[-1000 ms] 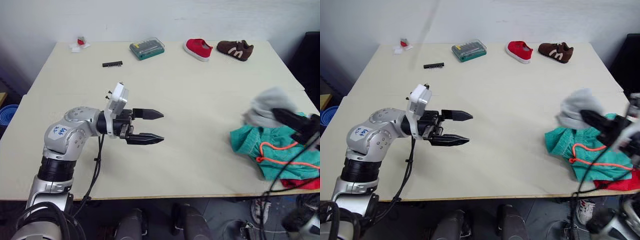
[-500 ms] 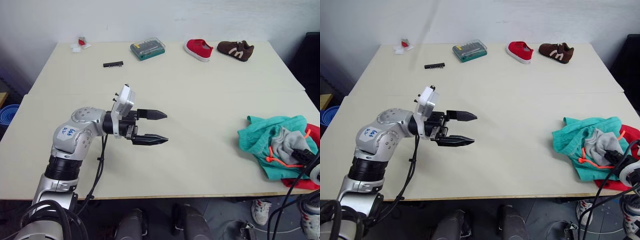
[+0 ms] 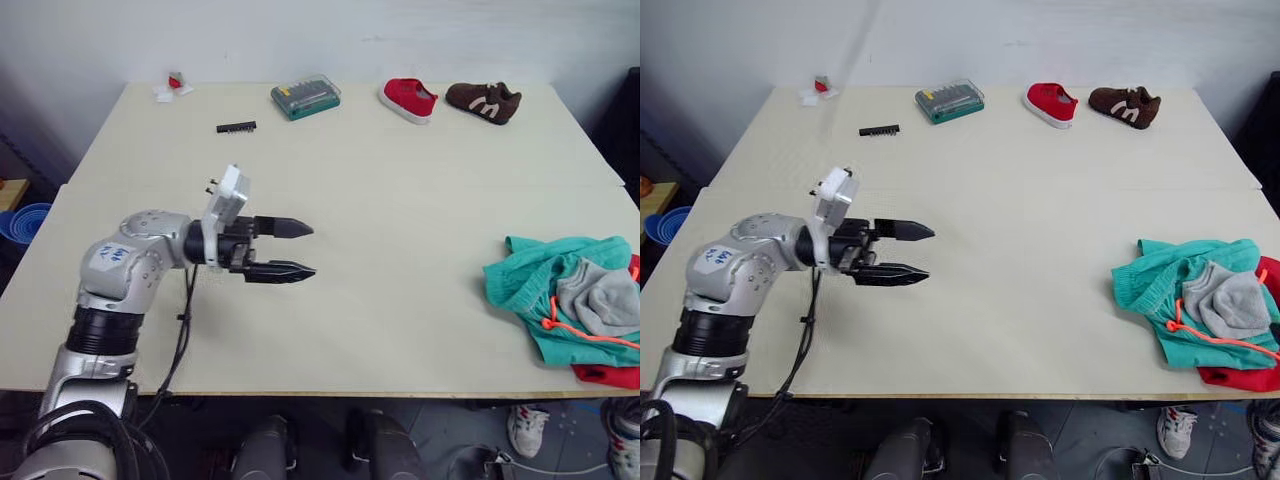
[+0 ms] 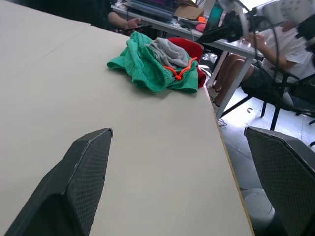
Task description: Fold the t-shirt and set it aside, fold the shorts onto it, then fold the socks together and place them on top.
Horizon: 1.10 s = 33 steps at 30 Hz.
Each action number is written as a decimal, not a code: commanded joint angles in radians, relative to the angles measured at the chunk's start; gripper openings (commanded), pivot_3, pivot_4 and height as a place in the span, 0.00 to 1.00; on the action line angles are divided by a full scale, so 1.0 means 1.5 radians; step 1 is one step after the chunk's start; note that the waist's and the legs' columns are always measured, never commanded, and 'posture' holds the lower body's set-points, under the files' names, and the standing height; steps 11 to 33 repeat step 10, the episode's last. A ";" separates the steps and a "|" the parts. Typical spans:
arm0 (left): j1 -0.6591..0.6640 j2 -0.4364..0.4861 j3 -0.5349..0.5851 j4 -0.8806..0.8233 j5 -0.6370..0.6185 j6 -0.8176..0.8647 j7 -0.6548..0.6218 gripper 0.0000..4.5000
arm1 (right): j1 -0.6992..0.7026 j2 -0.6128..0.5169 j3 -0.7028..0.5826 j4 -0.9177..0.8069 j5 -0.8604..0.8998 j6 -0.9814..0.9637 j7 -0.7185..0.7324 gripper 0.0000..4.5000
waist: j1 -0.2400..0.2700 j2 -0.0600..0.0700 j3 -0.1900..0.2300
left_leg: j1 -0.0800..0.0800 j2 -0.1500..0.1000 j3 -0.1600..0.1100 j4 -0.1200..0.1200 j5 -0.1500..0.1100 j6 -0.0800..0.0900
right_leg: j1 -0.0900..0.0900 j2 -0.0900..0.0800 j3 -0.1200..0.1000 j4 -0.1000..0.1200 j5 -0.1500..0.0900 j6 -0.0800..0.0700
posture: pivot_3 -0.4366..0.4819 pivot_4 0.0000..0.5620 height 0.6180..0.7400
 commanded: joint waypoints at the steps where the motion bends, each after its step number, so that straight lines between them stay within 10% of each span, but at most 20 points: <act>1: 0.003 0.053 0.028 -0.004 -0.033 0.037 -0.046 1.00 | 0.122 -0.047 -0.091 0.002 -0.047 -0.115 0.181 1.00 | -0.003 -0.001 0.001 | 0.000 0.000 0.000 0.000 0.000 0.000 | 0.000 0.001 0.000 0.000 0.000 0.000 | 0.48 0.27 1.00; 8: 0.039 0.165 0.075 -0.003 -0.061 0.063 -0.122 1.00 | 0.206 -0.110 -0.157 0.089 -0.105 -0.251 0.337 1.00 | -0.006 -0.004 0.002 | 0.000 0.002 0.000 0.000 -0.002 -0.003 | 0.000 0.002 0.001 -0.003 0.000 -0.001 | 0.48 0.27 1.00; 33: 0.053 0.167 0.088 -0.012 -0.066 0.064 -0.111 1.00 | 0.184 -0.119 -0.145 0.122 -0.110 -0.269 0.341 1.00 | -0.005 -0.003 0.002 | 0.000 0.003 0.000 0.000 -0.002 -0.003 | 0.001 0.001 0.001 -0.005 0.000 -0.002 | 0.48 0.27 1.00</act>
